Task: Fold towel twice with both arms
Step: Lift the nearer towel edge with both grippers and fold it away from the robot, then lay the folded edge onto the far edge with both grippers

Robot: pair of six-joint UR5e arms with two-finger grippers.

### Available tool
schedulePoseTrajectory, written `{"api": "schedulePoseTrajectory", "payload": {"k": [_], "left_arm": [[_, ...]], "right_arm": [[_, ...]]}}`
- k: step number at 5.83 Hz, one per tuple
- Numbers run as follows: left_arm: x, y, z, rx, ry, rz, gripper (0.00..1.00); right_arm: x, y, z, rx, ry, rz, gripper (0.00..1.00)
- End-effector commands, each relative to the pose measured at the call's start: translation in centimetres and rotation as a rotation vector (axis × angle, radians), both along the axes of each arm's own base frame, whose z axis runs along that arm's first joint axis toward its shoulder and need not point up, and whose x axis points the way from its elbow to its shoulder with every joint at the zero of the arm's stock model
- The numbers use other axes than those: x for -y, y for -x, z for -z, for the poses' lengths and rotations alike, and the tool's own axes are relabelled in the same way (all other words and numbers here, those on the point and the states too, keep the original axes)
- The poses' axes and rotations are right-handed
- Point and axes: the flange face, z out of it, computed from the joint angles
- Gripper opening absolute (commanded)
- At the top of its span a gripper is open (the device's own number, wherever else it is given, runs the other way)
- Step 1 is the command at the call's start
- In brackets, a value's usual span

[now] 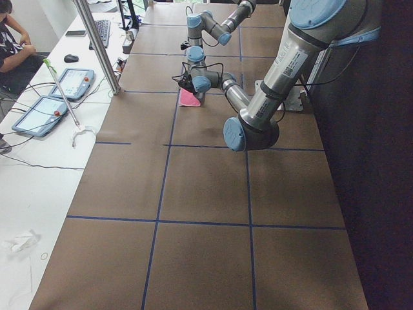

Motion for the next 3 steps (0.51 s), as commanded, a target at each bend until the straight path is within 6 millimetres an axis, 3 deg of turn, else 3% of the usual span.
{"api": "schedulePoseTrajectory", "payload": {"k": [1,3], "left_arm": [[1.9,1.0,-1.0,0.0,0.013,0.035,0.0],[2.3,0.3,-2.5,0.006,0.02,0.035,0.0]], "right_arm": [[1.4,-1.3,-0.3,0.019,0.02,-0.003,0.0],[1.7,-1.0,-1.1,0.016,0.033,0.005,0.0]]}}
